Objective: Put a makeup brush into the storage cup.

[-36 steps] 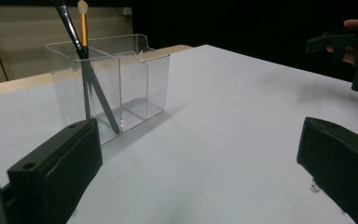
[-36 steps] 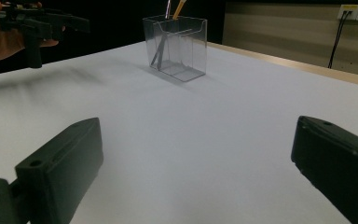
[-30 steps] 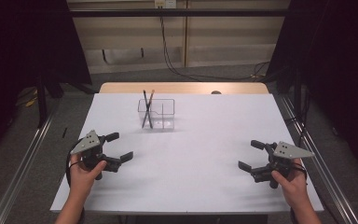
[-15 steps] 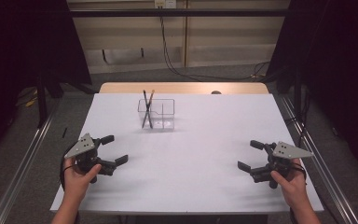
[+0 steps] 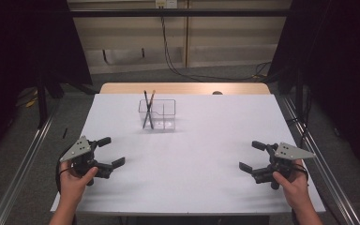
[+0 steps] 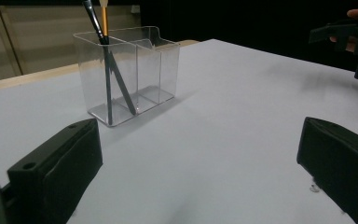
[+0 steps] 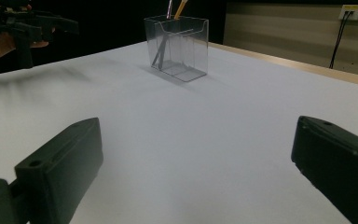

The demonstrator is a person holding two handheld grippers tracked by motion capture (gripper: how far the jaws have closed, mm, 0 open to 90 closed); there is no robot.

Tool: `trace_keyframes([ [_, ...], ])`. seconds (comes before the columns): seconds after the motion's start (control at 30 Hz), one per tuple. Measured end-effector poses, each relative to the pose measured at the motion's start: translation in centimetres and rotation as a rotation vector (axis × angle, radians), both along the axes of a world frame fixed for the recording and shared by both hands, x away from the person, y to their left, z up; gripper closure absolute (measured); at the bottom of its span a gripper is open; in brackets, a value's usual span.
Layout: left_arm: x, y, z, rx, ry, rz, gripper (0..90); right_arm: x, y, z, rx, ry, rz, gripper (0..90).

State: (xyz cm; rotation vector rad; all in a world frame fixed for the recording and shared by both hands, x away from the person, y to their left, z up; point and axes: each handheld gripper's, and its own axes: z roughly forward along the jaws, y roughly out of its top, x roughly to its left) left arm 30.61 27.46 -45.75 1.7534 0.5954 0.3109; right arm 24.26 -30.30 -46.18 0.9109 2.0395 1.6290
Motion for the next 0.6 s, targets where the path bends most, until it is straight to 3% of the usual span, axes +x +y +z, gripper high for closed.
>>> trace_keyframes([
  [0.6, -0.39, -0.10, -0.31, 0.000, 0.003, -0.015, 0.1, -0.13, -0.21, -0.04, -0.009, -0.001, 0.001, 1.6],
])
